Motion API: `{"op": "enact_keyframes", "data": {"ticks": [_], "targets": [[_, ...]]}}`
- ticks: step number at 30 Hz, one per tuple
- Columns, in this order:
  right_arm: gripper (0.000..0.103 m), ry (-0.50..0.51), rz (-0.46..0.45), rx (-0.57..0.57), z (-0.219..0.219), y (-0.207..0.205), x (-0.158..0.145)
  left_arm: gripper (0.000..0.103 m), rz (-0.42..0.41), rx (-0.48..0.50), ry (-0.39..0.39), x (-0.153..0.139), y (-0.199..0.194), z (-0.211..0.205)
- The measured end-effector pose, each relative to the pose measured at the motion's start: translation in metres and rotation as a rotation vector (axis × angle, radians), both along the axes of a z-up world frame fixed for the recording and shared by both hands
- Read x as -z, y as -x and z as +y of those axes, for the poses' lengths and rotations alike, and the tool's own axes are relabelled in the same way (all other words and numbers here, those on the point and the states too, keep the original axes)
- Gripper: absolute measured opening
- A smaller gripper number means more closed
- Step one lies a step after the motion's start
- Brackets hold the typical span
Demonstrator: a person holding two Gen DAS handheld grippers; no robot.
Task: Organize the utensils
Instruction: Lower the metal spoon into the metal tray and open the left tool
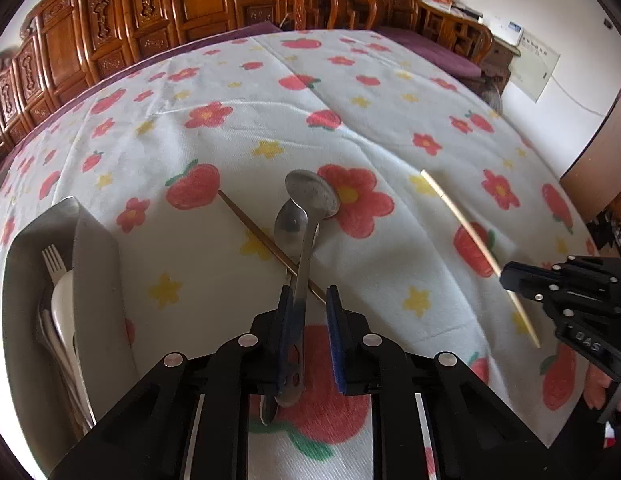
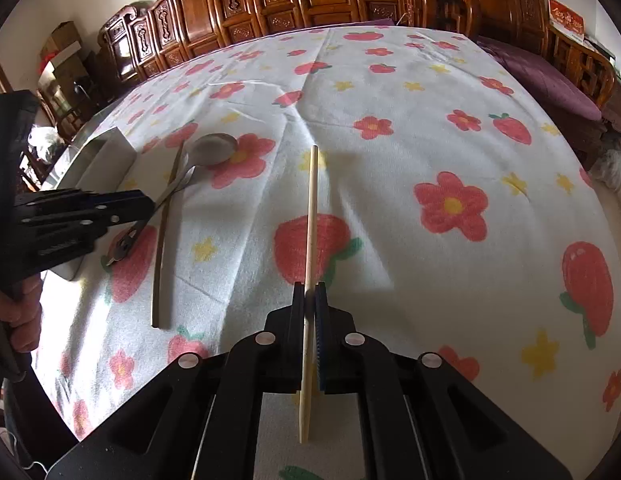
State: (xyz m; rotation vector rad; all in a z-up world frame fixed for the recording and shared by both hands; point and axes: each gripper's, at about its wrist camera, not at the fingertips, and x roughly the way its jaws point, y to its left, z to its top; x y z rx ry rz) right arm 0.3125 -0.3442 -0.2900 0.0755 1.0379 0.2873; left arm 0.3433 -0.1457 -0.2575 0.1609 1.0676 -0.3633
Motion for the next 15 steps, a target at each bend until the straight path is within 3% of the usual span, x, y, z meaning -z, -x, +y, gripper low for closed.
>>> {"op": "enact_keyframes", "data": {"ticks": [15], "targets": [[0.006, -0.012, 0.000, -0.008, 0.0023, -0.0015, 0.0014, 0.008, 0.025, 0.015, 0.010, 0.0104, 0.0021, 0.0016]]}}
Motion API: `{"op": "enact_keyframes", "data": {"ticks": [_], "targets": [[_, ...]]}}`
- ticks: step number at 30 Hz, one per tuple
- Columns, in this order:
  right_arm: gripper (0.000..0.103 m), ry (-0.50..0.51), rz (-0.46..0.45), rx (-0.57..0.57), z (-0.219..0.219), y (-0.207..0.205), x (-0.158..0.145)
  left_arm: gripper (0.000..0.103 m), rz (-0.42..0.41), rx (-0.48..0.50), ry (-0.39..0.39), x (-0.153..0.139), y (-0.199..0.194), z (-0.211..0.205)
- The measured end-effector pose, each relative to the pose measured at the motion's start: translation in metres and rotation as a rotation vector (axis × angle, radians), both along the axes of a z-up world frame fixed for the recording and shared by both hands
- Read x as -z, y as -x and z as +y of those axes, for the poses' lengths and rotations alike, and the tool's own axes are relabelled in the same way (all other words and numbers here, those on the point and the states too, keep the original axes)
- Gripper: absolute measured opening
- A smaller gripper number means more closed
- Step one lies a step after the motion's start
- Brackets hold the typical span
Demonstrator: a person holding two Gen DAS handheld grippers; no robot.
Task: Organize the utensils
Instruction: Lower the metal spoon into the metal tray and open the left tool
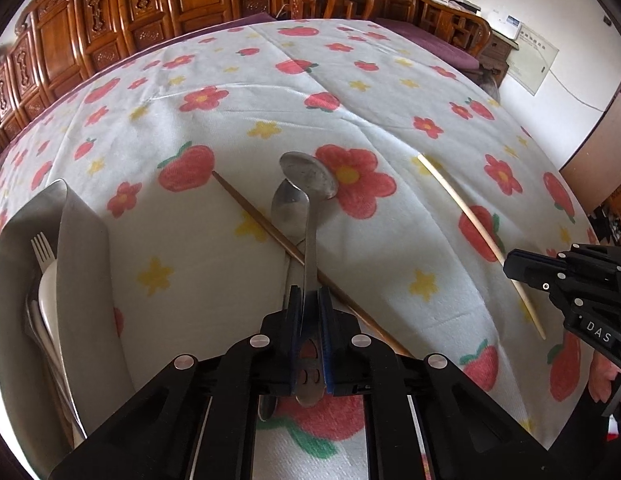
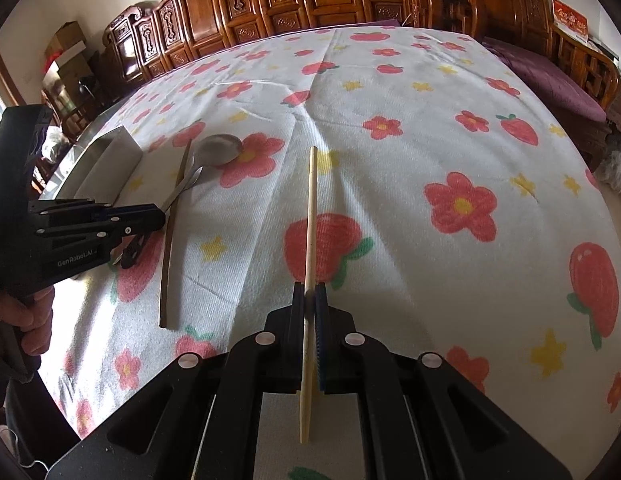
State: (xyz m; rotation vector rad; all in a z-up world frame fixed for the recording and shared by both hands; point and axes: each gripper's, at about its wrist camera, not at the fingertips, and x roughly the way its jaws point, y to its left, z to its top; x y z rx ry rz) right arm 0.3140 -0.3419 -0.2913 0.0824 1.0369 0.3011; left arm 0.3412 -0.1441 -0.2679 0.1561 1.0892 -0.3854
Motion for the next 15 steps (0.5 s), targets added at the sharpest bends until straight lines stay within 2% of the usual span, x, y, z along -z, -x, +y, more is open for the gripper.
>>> {"op": "enact_keyframes", "data": {"ticks": [15], "targets": [[0.006, -0.008, 0.004, 0.005, -0.003, -0.001, 0.001, 0.008, -0.005, 0.003, -0.022, 0.002, -0.011, -0.009]]}}
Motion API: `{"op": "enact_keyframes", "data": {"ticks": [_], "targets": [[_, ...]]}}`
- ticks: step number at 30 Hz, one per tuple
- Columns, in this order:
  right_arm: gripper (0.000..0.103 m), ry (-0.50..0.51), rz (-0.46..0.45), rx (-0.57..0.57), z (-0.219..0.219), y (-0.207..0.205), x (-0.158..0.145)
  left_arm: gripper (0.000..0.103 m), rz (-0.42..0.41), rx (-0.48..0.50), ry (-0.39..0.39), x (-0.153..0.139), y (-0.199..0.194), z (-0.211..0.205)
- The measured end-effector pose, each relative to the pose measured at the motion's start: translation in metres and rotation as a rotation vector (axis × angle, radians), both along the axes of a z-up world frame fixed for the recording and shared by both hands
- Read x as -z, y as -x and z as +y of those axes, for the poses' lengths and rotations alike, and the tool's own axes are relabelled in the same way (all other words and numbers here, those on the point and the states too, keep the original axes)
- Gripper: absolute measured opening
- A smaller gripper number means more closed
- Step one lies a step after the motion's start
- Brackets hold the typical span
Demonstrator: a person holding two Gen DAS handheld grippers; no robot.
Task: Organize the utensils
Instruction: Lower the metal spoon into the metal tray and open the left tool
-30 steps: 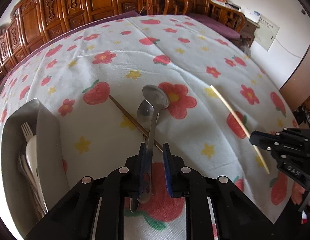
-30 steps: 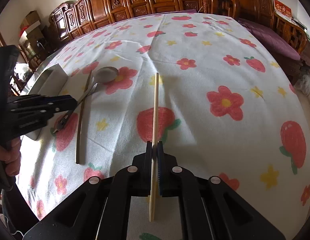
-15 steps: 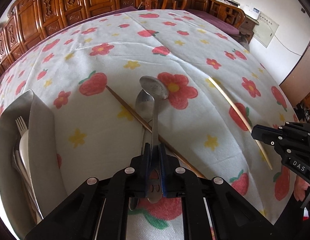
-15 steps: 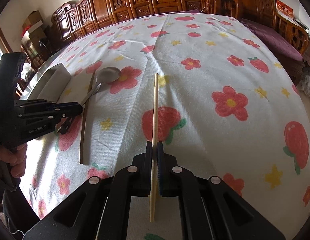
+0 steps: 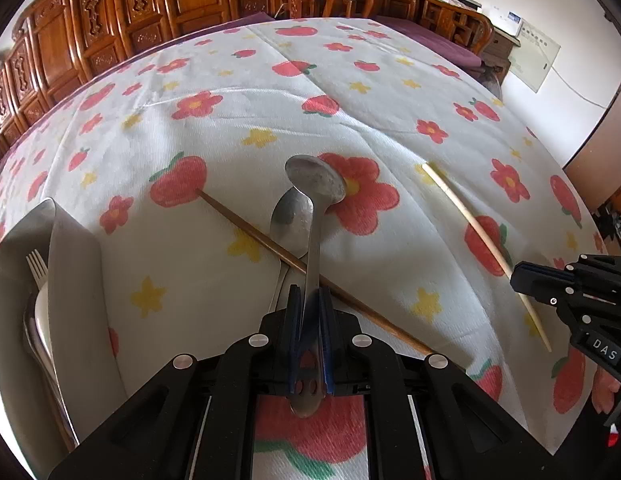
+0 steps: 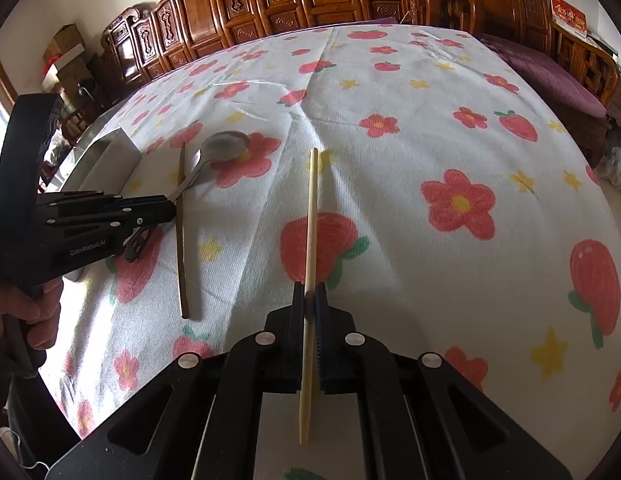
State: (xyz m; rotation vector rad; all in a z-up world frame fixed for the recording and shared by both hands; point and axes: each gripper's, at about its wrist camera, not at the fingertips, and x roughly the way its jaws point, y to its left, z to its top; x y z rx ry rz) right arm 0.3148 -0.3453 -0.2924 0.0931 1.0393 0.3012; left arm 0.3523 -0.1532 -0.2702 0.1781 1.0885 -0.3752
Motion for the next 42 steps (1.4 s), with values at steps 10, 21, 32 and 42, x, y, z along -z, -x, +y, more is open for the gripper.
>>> {"op": "enact_keyframes", "data": {"ticks": [10, 21, 32, 42], "targets": [[0.006, 0.001, 0.000, 0.000, 0.000, 0.001, 0.000, 0.006, -0.004, -0.002, -0.023, 0.000, 0.001, -0.002], [0.006, 0.002, -0.001, -0.001, 0.000, 0.001, 0.000, 0.001, -0.061, 0.023, 0.006, -0.024, 0.023, 0.000], [0.006, 0.001, -0.006, -0.001, 0.002, 0.002, -0.002, 0.000, -0.074, 0.028, -0.003, -0.026, 0.036, 0.002], [0.006, -0.007, -0.064, -0.048, 0.026, 0.008, -0.031, 0.000, -0.148, 0.016, 0.046, -0.069, 0.056, 0.023]]}}
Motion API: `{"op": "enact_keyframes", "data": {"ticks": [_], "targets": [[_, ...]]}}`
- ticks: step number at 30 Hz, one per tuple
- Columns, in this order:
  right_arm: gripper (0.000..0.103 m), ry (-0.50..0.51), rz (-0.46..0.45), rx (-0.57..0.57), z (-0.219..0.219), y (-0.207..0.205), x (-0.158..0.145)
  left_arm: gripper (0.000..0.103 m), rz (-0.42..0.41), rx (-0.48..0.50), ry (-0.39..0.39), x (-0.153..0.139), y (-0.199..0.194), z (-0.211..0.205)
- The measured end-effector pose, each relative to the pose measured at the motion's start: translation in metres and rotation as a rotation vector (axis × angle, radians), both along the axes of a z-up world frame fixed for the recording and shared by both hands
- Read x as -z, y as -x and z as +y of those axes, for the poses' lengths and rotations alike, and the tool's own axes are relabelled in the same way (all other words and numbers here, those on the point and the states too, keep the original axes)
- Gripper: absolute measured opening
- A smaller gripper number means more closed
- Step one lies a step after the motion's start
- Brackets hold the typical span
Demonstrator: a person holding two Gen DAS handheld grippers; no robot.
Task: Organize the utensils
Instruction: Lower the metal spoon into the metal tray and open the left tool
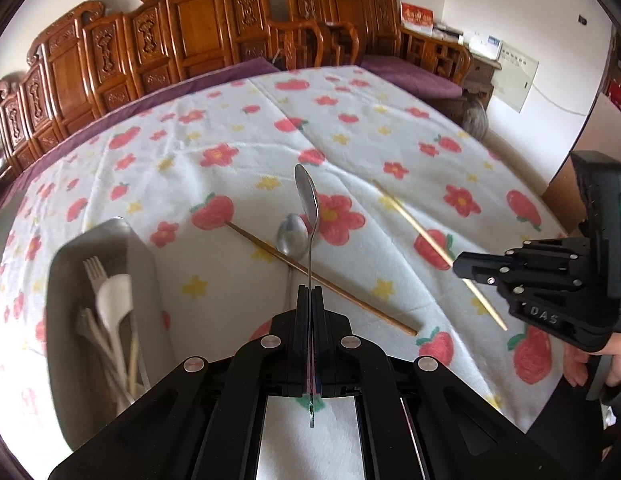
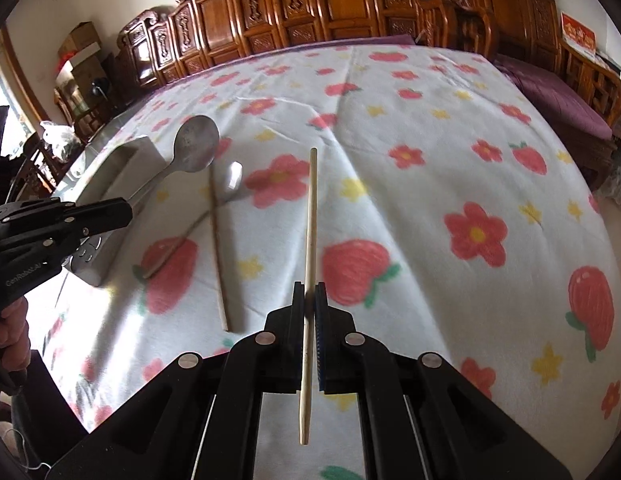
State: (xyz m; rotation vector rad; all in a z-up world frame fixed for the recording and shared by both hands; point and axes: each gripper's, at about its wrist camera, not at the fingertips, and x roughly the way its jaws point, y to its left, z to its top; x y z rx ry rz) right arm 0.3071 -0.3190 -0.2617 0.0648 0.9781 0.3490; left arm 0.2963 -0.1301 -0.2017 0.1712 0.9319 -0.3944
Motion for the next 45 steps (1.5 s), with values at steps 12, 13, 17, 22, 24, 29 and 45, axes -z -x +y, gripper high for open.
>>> {"op": "enact_keyframes", "data": {"ticks": [12, 13, 17, 22, 24, 29, 45], "targets": [[0.006, -0.013, -0.043, -0.083, 0.061, 0.003, -0.034, 0.000, -0.069, -0.051, 0.021, -0.043, 0.019, 0.053], [0.006, -0.014, -0.045, -0.090, 0.065, 0.003, -0.036, 0.000, -0.072, -0.060, 0.021, -0.045, 0.020, 0.059], [0.006, -0.014, -0.054, -0.123, 0.088, 0.005, -0.044, 0.000, -0.079, -0.085, 0.022, -0.049, 0.021, 0.079], [0.006, -0.019, -0.058, -0.156, 0.113, 0.006, -0.049, 0.000, -0.077, -0.130, 0.018, -0.046, 0.018, 0.112], [0.006, -0.019, -0.059, -0.171, 0.124, 0.005, -0.051, 0.000, -0.073, -0.149, 0.015, -0.043, 0.017, 0.124], [0.006, -0.021, -0.055, -0.197, 0.142, 0.002, -0.051, 0.000, -0.056, -0.191, 0.003, -0.028, 0.013, 0.150], [0.006, -0.023, -0.044, -0.230, 0.161, 0.003, -0.048, 0.001, 0.025, -0.258, -0.058, 0.024, -0.014, 0.173]]}}
